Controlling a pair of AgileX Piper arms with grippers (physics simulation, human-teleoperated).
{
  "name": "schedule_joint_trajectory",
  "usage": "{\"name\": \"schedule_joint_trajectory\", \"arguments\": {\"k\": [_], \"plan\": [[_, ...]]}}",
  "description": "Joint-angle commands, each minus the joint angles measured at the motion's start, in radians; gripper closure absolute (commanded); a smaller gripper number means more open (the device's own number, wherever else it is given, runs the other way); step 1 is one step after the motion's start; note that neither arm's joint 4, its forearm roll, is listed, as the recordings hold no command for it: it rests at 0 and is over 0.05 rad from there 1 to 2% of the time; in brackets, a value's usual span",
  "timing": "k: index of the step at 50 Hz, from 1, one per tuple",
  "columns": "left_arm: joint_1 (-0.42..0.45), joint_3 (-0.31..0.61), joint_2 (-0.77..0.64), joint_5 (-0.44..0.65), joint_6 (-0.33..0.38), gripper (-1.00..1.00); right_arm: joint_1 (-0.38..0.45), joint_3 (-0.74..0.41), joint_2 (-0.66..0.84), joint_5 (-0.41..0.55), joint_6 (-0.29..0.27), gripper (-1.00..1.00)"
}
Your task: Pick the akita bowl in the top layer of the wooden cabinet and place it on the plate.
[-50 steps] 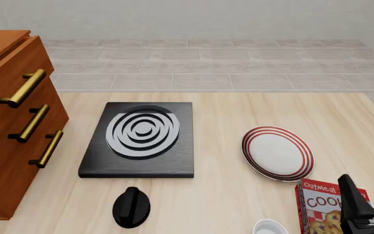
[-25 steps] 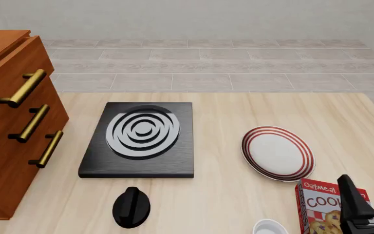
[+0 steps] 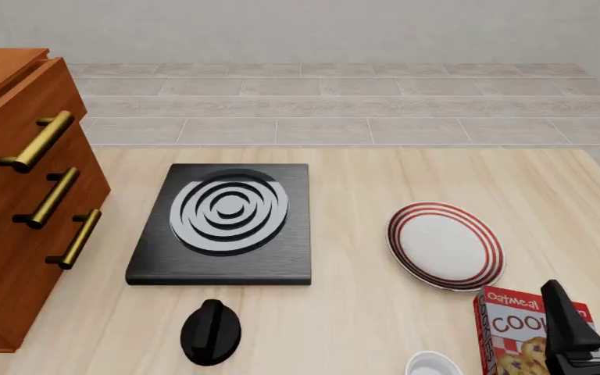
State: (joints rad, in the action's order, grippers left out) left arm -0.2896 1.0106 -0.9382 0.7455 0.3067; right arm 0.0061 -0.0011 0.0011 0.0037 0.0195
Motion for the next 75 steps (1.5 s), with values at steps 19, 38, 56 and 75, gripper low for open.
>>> {"name": "schedule_joint_trajectory", "arguments": {"k": [19, 38, 56, 75], "plan": [[0.034, -0.081, -0.006, 0.0, -0.063, -1.0, -0.001, 0.0, 0.0, -0.001, 0.001, -1.0], [0.103, -0.065, -0.007, 0.023, -0.104, -1.0, -0.003, 0.0, 0.0, -0.003, 0.004, -1.0], [0.164, -0.055, -0.019, 0.037, -0.133, -1.0, -0.004, 0.0, 0.0, -0.004, 0.006, -1.0], [0.22, -0.038, -0.049, 0.04, -0.155, -1.0, -0.007, 0.0, 0.002, -0.008, 0.009, -1.0]]}}
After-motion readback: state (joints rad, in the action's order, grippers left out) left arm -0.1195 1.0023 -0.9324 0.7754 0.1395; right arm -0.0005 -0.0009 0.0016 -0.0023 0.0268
